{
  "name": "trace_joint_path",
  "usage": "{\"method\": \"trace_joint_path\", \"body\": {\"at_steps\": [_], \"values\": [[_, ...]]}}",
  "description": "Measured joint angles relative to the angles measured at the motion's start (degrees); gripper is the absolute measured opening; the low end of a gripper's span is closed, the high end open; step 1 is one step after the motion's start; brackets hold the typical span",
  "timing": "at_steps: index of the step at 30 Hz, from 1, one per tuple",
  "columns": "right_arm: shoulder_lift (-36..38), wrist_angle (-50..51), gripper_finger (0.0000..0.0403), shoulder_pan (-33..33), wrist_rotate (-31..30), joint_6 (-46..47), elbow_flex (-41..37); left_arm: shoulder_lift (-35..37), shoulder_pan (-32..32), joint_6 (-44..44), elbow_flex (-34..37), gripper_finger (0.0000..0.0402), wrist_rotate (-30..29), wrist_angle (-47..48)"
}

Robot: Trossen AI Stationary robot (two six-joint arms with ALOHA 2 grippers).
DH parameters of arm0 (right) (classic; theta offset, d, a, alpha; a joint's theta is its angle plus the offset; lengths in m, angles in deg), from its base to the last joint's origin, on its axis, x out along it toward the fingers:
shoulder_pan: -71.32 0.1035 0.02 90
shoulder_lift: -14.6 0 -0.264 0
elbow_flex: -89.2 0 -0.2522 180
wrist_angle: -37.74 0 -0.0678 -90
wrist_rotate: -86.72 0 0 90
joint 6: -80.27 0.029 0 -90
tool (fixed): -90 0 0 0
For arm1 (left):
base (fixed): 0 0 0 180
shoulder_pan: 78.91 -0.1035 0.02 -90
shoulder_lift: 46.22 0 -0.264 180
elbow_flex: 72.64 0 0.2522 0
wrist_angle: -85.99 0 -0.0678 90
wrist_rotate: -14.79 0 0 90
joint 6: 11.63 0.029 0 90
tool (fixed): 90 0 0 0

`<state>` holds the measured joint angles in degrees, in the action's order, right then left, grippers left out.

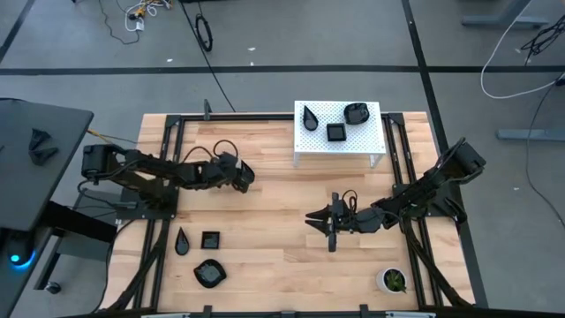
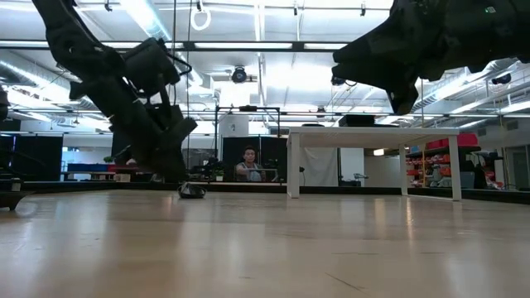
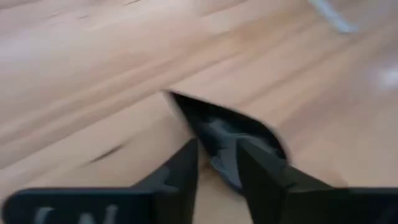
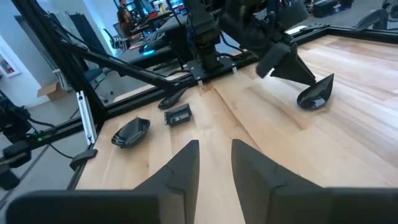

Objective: Pick & Place Mini shaped plates
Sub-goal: Stack the black drop shaped plate on the black drop shaped plate on the shelf

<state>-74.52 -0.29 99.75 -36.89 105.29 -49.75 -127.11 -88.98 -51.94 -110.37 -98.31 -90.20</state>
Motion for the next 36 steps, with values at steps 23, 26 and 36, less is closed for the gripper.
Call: {"method": "trace_joint_path", "body": {"at_steps": [23,26,36], "values": [[0.0,0.3,0.0098,0.0,0.0,-0.3,0.0,-15.5,2.9,-4.9,0.0,0.0154,6.4,-24.1],[0.0,0.3,0.0098,-0.3,0.0,-0.2,0.0,-18.1,6.8,-6.2,-0.2,0.0142,8.3,-30.0],[0.0,1.1,0.0098,-0.8,0.0,2.6,0.0,-22.4,15.0,1.4,-9.6,0.0112,8.5,-33.5]]}}
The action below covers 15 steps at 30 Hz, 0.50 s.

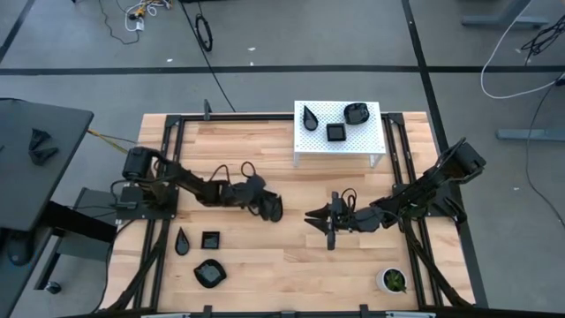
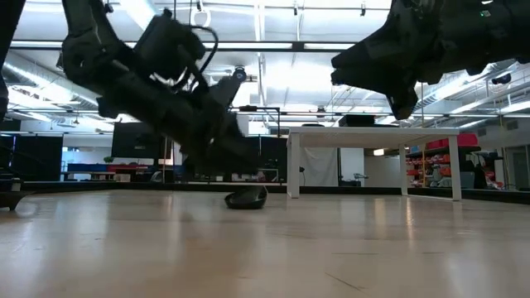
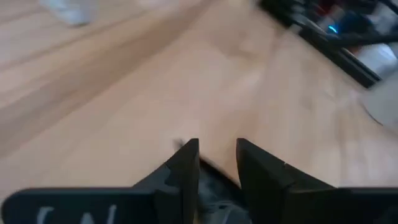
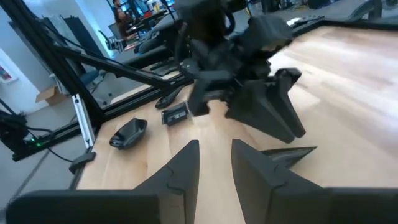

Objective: Pick & Place Mini shaped plates
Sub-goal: Stack the black drop shaped plate on the black drop shaped plate on the shelf

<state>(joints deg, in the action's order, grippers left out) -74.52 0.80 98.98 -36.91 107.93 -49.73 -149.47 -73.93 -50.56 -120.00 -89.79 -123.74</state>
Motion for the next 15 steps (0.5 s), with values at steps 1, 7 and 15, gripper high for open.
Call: {"method": "trace_joint_path", "body": {"at_steps": [1,7,15], "values": [[0.0,0.3,0.0098,0.0,0.0,1.0,0.0,0.0,0.3,1.5,-0.8,0.0109,0.8,0.1],[-0.1,4.7,0.01,-0.9,0.1,10.0,0.1,2.9,0.3,5.4,-3.0,0.0087,5.7,6.5],[-4.4,32.7,0.0131,-5.5,0.9,19.1,14.7,10.4,0.3,3.1,-2.8,0.0059,3.8,32.1]]}}
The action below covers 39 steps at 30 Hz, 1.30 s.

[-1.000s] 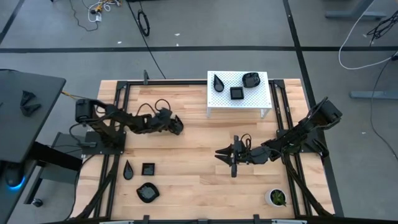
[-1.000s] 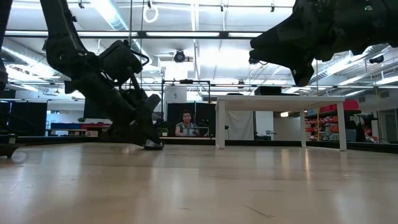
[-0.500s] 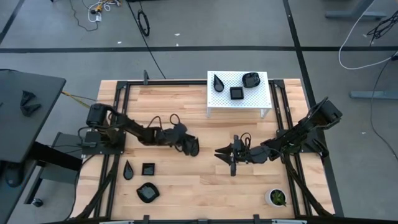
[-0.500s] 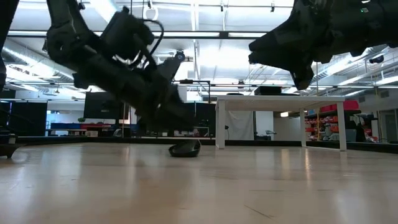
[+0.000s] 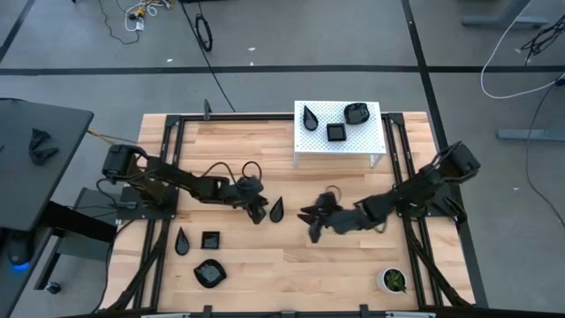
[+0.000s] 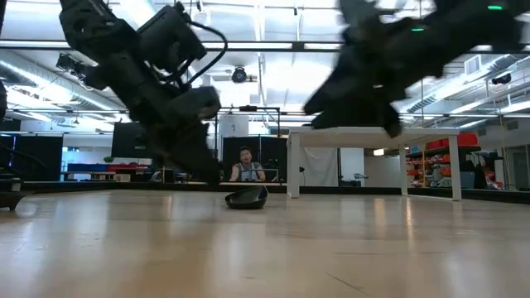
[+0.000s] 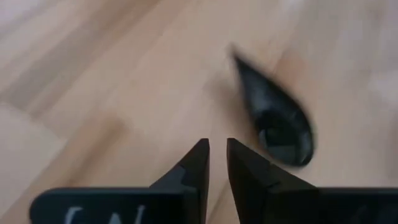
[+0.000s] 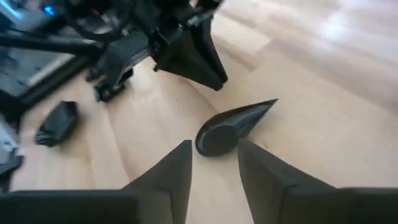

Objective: Pick & Place Mini shaped plates
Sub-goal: Stack the black drop shaped plate on the black drop shaped plate on the shelf

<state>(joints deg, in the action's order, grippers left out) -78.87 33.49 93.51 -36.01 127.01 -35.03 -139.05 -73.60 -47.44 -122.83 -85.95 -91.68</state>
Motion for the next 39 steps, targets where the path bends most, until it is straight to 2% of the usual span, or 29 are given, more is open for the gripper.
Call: {"method": "trace_joint_path", "body": {"at_steps": [6,11,17,26,30,39], "values": [[-11.3,13.9,0.0155,-5.8,6.9,3.7,14.1,0.1,2.2,-3.1,1.4,0.0055,-0.7,3.4],[-16.6,19.6,0.015,-9.9,11.8,3.8,20.0,0.1,5.1,-5.3,2.0,0.0055,-8.3,3.1],[-17.9,19.6,0.0128,-12.5,14.6,5.3,19.7,0.1,6.7,-5.5,2.0,0.0055,-13.9,1.9],[-18.5,16.7,0.0097,-13.1,14.7,2.7,19.1,0.1,6.9,-5.5,2.0,0.0055,-14.2,1.8],[-20.6,13.3,0.009,-13.6,16.0,1.7,19.1,0.1,6.8,-5.5,2.0,0.0055,-14.7,1.8],[-21.6,12.9,0.0081,-13.9,15.3,0.1,19.0,0.1,6.8,-5.5,2.0,0.0055,-15.0,1.8]]}}
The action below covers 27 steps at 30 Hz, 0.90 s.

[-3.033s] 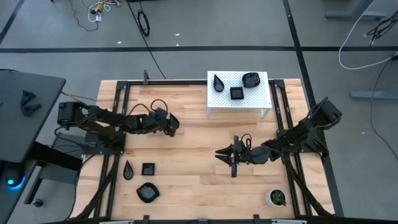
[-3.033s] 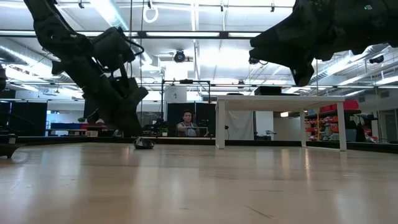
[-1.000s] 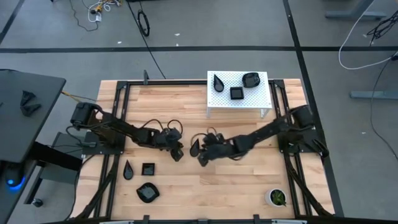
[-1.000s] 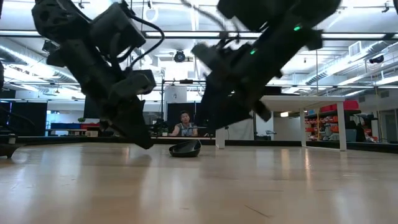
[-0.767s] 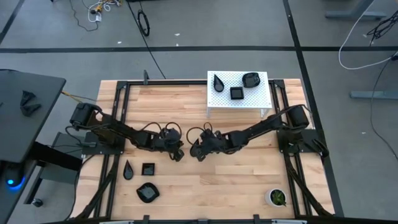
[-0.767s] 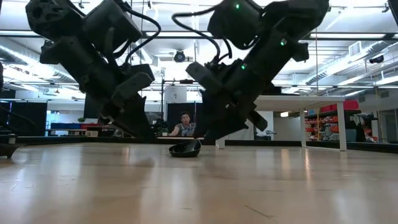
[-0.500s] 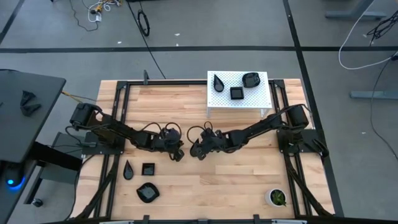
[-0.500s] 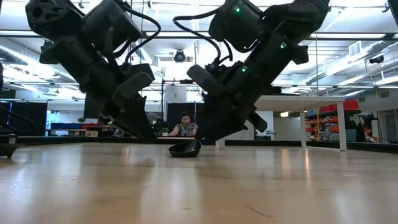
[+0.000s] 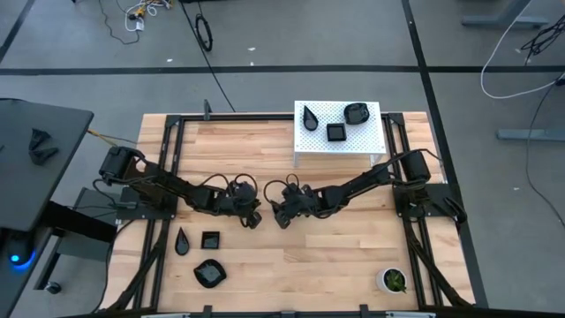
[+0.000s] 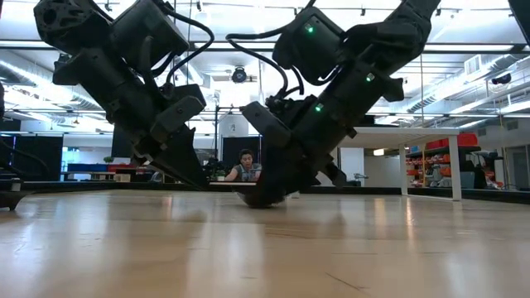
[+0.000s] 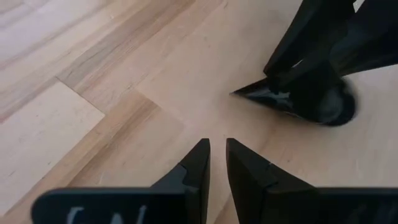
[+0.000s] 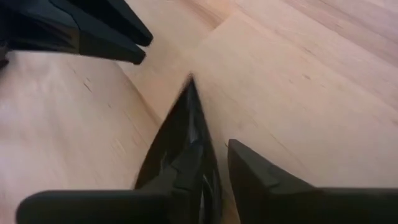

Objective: Pick & Place Mini shaped plates
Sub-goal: Stack the black drop shaped plate on the black drop shaped plate on the shelf

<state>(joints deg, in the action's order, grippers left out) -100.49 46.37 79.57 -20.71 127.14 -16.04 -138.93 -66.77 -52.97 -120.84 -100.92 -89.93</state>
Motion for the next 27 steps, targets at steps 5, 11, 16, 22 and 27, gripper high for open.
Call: {"method": "trace_joint_path", "body": {"at_steps": [5,11,16,22,27], "values": [[0.0,-0.3,0.0049,0.1,0.4,-1.1,0.0,0.0,0.0,0.0,0.0,0.0055,0.0,0.0],[0.0,-0.9,0.0007,0.5,0.4,-3.8,0.0,0.0,0.0,0.0,0.0,0.0055,0.0,0.0],[2.6,1.7,0.0006,0.5,0.1,-5.5,0.0,0.0,0.0,0.0,0.0,0.0055,-0.1,0.1],[12.9,8.4,0.0005,1.1,-2.2,-9.9,0.0,0.0,0.0,0.1,0.0,0.0055,-0.2,0.2],[25.0,9.7,0.0005,-0.6,-3.2,-20.4,0.0,0.0,0.0,0.1,0.0,0.0055,-0.3,0.2]]}}
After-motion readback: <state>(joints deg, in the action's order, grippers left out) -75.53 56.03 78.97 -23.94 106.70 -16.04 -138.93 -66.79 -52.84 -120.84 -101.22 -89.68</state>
